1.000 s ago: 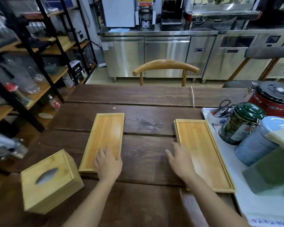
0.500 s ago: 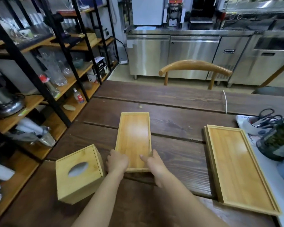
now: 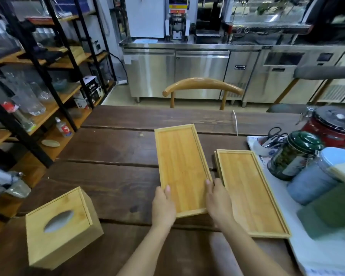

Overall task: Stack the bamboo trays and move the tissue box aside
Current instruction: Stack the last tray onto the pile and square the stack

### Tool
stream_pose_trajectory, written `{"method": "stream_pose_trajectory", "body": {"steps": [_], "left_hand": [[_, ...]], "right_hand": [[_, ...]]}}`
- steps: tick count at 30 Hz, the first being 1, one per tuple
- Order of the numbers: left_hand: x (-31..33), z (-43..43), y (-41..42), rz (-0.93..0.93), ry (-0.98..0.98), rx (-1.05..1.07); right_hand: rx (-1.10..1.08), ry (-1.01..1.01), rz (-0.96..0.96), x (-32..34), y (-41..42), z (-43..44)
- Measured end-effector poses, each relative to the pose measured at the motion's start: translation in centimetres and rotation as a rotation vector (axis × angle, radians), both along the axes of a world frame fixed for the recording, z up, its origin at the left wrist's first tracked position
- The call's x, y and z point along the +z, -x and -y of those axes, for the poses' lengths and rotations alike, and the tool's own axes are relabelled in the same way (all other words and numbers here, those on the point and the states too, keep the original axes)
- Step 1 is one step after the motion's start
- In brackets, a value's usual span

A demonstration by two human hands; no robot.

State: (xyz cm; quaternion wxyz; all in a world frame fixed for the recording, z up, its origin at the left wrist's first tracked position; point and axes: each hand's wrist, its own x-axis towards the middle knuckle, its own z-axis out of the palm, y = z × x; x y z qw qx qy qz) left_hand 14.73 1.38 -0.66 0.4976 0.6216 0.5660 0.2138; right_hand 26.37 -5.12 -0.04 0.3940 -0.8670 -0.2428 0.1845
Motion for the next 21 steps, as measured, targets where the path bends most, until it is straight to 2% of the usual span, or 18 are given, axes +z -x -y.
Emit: {"method": "stream_pose_trajectory", "body": {"steps": [4, 6, 11, 21], "left_hand": [[0.8, 4.6, -5.5, 0.062, 0.016, -0.108], [0.1, 6.6, -7.9, 0.048, 0.063, -0.146], [-0.9, 10.5, -12.2, -0.075, 0.132, -0.238], [-2.1, 11.6, -13.1, -0.061, 0.137, -0.225]], "right_hand": [[-0.107, 0.061, 0.255, 0.0, -5.2, 5.0], [-0.154, 0.121, 0.31, -0.4, -7.4, 7.2], [-0.27, 0.176, 0.298, -1.9, -10.8, 11.4], [-0.288, 0.122, 0.273, -4.4, -11.3, 12.9]]}}
